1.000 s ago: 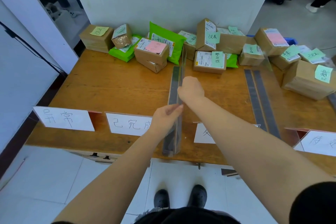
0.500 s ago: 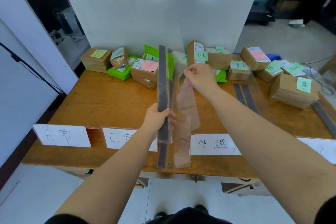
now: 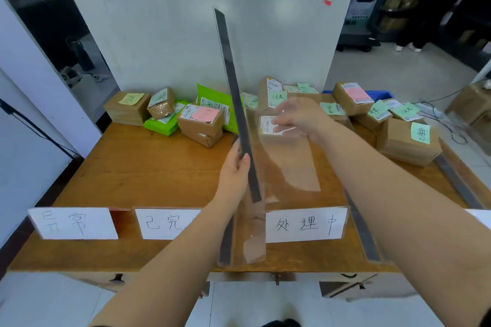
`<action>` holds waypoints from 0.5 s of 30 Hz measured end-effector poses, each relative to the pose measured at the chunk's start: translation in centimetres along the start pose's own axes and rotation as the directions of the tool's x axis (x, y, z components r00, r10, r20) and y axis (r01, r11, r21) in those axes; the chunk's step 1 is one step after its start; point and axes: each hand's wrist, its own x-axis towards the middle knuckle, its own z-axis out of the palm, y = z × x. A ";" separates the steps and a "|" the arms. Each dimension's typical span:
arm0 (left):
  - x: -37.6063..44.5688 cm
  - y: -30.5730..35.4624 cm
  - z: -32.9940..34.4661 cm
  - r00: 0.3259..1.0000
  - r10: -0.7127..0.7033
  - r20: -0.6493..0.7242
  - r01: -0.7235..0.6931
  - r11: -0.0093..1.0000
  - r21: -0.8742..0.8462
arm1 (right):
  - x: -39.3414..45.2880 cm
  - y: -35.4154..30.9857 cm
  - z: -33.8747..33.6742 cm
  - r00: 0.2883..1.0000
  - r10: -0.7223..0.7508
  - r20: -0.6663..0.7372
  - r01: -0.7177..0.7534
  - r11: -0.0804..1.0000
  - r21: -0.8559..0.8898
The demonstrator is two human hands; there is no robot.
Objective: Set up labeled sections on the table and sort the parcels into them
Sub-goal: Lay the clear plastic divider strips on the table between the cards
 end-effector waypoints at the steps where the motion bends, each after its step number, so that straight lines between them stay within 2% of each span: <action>1: 0.6 0.6 -0.5 1.000 0.001 -0.004 -0.001 1.000 -0.014 | 0.2 -0.2 -1.1 0.999 -0.007 -0.032 0.005 0.999 -0.040; 3: 1.9 2.4 -1.8 0.992 0.057 -0.109 -0.060 0.998 -0.017 | 0.8 -0.4 -3.4 0.991 -0.063 -0.121 0.030 0.967 -0.254; 5: 3.0 4.7 -3.1 0.958 0.189 -0.214 -0.180 0.982 0.060 | 1.3 -0.5 -5.6 0.980 -0.159 -0.123 0.066 0.831 -0.552; 6: 3.6 5.9 -3.5 0.940 0.251 -0.230 -0.228 0.966 0.123 | 1.4 -0.5 -6.5 0.979 -0.178 -0.095 0.079 0.770 -0.633; 8: 4.8 8.0 -4.2 0.908 0.366 -0.205 -0.280 0.892 0.354 | 1.4 -0.4 -8.1 0.989 -0.145 -0.017 0.096 0.732 -0.675; 9: 5.3 8.9 -4.5 0.885 0.429 -0.180 -0.284 0.805 0.521 | 1.4 -0.3 -8.6 0.992 -0.127 0.018 0.105 0.724 -0.681; 11: 6.2 10.3 -5.4 0.835 0.541 -0.095 -0.245 0.522 0.817 | 1.3 -0.3 -9.3 0.990 -0.130 0.058 0.131 0.678 -0.723; 13: 6.8 11.1 -6.0 0.851 0.524 0.032 -0.205 0.275 0.939 | 1.2 -0.2 -9.9 0.986 -0.140 0.087 0.156 0.632 -0.759; 14: 6.9 11.2 -6.1 0.882 0.464 0.085 -0.209 0.222 0.953 | 1.2 -0.1 -10.2 0.985 -0.139 0.104 0.169 0.619 -0.767; 15: 6.8 11.2 -6.0 0.916 0.381 0.122 -0.214 0.211 0.954 | 1.3 -0.2 -10.5 0.983 -0.142 0.118 0.180 0.606 -0.775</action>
